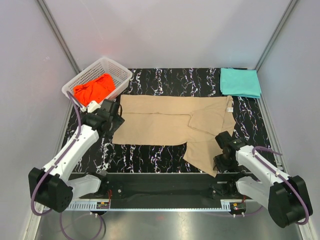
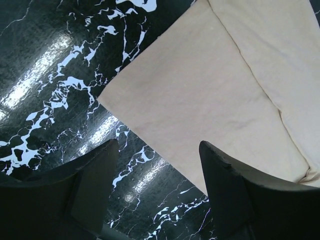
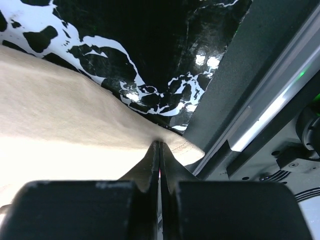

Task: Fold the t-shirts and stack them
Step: Fold the tshirt

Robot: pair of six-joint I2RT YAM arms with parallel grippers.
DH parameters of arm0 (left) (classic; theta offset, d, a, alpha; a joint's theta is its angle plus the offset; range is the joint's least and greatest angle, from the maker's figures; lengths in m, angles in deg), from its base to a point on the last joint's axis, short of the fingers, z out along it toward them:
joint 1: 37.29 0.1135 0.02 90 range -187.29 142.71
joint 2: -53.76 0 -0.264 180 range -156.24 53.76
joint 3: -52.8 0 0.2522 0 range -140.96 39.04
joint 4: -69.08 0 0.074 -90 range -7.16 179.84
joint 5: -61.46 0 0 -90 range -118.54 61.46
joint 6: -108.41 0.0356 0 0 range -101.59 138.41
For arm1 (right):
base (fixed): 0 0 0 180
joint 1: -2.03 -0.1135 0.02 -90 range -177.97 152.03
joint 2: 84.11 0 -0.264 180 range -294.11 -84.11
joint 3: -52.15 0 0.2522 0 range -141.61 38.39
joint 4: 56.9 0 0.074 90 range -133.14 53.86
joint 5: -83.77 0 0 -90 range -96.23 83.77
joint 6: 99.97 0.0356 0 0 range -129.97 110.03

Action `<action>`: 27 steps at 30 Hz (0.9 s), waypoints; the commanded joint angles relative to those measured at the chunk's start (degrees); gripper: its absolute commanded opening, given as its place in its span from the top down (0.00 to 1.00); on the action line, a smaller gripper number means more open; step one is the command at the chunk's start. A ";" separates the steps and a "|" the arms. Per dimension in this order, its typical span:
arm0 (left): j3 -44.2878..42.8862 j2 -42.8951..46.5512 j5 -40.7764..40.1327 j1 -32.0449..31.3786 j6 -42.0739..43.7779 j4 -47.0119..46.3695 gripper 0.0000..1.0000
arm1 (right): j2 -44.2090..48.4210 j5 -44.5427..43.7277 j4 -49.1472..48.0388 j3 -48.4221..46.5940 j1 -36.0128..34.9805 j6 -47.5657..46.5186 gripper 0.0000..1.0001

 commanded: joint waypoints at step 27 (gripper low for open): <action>-0.03 -2.36 -1.89 1.26 -3.76 -1.67 0.30 | -5.30 -3.81 2.01 -4.26 -0.67 8.28 0.53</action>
